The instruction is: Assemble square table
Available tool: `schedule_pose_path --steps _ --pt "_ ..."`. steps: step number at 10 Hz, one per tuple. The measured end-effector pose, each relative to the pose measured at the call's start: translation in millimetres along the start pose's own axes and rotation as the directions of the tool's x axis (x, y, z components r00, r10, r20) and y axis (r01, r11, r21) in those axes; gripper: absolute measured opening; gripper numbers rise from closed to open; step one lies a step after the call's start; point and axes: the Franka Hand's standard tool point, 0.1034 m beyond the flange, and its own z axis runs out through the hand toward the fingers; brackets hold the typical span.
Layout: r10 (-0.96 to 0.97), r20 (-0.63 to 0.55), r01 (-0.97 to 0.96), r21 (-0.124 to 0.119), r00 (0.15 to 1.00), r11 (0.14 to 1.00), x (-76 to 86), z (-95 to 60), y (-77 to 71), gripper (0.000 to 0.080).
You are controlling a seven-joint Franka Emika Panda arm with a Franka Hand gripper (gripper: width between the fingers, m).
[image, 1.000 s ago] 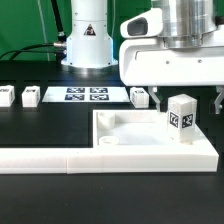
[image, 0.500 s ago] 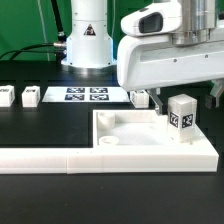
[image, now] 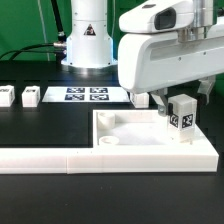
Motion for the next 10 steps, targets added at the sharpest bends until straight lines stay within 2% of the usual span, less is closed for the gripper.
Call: schedule_pose_path --steps 1,2,6,8,9,10 --pt "0.000 0.000 0.000 0.000 1.000 1.000 -0.1 0.0 0.1 0.0383" --pt "0.000 0.000 0.000 0.000 1.000 1.000 -0.1 0.0 0.2 0.0288" --pt "0.064 -0.011 -0.064 -0.002 0.998 0.998 -0.3 0.1 0.4 0.0288" --pt "0.320 -0.043 -0.320 -0.001 0.946 0.947 -2.0 0.4 1.3 0.0288" --pt "0.455 -0.059 -0.456 0.003 0.888 0.890 -3.0 0.5 2.0 0.0289" --pt "0.498 -0.062 -0.498 0.006 0.865 0.867 -3.1 0.3 2.2 0.0289"
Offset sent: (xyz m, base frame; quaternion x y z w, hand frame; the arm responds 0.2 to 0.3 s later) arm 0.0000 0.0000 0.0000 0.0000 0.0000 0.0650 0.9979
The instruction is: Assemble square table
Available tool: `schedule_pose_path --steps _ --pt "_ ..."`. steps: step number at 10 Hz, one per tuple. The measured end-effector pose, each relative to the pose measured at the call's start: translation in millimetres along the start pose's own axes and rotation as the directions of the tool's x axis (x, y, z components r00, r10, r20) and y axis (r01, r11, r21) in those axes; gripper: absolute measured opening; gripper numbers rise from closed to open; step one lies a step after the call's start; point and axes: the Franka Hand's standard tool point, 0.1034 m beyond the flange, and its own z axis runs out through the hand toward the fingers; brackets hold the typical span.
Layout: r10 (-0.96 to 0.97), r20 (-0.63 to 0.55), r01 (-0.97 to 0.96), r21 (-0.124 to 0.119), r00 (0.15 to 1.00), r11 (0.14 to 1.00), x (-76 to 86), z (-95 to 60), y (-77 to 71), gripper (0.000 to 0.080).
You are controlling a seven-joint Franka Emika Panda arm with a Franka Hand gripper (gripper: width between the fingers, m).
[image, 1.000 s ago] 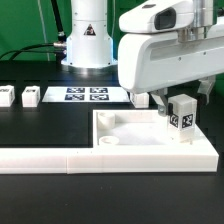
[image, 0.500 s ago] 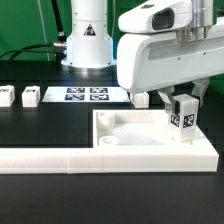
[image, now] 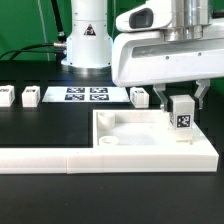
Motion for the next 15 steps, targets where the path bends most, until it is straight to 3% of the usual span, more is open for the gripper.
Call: schedule_pose_path --steps 4,7,10,11,12,13,14,15 --pt "0.460 0.006 -0.460 0.007 0.888 0.888 0.1 0.1 3.9 0.0290" --pt "0.740 0.017 -0.740 -0.006 0.673 0.673 -3.4 0.7 2.5 0.0290" --pt "0.841 0.027 -0.841 -0.018 0.540 0.540 -5.4 1.2 0.5 0.0290" --pt "0.853 0.032 -0.853 -0.017 0.522 0.522 -6.0 1.5 -0.3 0.0340" --pt "0.852 0.032 -0.852 -0.018 0.523 0.524 -6.5 1.8 -1.3 0.0475" --pt "0.827 0.033 -0.827 -0.016 0.561 0.561 -6.5 1.9 -1.2 0.0475" --pt "0.785 0.039 -0.785 -0.022 0.619 0.620 -7.7 2.0 -1.0 0.0617" --pt "0.714 0.041 -0.714 -0.017 0.699 0.700 -6.8 1.6 0.6 0.0640"
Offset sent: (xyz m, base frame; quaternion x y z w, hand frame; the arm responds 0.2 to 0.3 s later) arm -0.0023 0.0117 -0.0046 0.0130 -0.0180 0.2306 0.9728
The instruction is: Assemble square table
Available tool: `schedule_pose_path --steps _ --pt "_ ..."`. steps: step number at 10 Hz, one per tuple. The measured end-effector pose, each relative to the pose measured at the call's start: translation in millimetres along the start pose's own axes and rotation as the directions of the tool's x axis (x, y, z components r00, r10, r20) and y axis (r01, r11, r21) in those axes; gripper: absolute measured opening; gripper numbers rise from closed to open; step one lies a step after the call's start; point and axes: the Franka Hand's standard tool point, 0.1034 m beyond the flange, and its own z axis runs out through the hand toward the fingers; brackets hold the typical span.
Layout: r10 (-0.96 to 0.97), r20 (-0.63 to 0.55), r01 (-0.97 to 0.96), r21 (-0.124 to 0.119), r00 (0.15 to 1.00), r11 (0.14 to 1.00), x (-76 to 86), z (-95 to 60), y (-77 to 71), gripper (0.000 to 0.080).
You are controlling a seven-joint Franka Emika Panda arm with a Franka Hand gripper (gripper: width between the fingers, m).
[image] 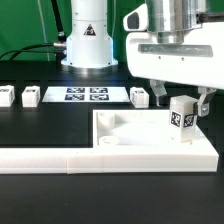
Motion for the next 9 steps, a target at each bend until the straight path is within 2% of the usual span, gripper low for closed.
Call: schedule_pose_path --steps 2,4,6,7,9 --pt "-0.249 -0.003 0.249 0.000 0.968 0.968 1.7 -0.8 -0.6 0.0647" --pt "-0.406 -0.002 0.406 0.000 0.914 0.914 2.3 -0.2 0.0 0.0649" --pt "-0.565 -0.001 0.565 -0.002 0.825 0.825 3.5 0.6 1.1 0.0649" --pt "-0.618 -0.001 0.618 -0.007 0.786 0.786 2.1 1.1 0.5 0.0649" --pt "-0.748 -0.006 0.747 -0.042 0.664 0.663 -2.4 0.3 -4.3 0.0649"
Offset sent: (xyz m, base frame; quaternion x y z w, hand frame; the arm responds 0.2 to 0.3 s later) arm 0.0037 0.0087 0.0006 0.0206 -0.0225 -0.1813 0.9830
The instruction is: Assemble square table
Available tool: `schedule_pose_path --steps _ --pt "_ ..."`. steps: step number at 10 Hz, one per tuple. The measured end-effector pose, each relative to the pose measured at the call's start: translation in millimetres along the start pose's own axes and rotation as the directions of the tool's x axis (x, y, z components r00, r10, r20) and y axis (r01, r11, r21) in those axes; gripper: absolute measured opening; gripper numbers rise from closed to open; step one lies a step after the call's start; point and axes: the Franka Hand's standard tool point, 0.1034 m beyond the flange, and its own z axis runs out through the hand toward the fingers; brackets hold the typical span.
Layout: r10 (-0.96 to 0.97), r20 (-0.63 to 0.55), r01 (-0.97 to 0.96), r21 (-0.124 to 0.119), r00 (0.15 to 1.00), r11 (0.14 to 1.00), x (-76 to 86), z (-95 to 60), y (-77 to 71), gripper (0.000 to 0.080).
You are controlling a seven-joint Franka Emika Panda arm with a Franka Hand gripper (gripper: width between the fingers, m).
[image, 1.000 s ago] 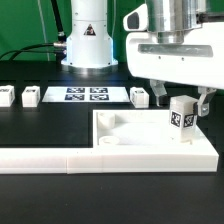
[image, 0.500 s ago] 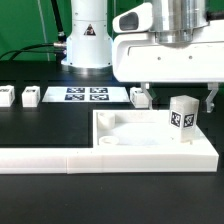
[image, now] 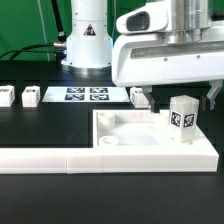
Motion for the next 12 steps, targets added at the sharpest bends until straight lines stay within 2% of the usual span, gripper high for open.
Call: schedule_pose_path --steps 2,4,5,6,7,8,11,12 --pt "-0.152 -0.002 0.152 -0.025 0.988 0.988 0.0 -0.5 -6.0 0.0649" --pt "-0.272 -0.003 0.272 -0.029 0.962 0.962 1.4 -0.8 -2.5 0.0649" --pt "-0.317 -0.001 0.317 -0.030 0.948 0.948 1.8 -0.9 -0.4 0.0526" --pt "-0.318 -0.001 0.318 -0.029 0.948 0.948 1.6 -0.8 -1.2 0.0370" --pt "-0.317 -0.001 0.317 -0.030 0.948 0.948 1.7 -0.8 -0.8 0.0370" --pt "-0.317 -0.001 0.317 -0.030 0.948 0.948 1.7 -0.8 -0.6 0.0290" --pt "-0.286 -0.002 0.286 -0.027 0.958 0.958 1.9 -0.7 0.2 0.0290" --pt "-0.193 -0.008 0.193 -0.007 0.981 0.981 2.6 -0.8 3.5 0.0290"
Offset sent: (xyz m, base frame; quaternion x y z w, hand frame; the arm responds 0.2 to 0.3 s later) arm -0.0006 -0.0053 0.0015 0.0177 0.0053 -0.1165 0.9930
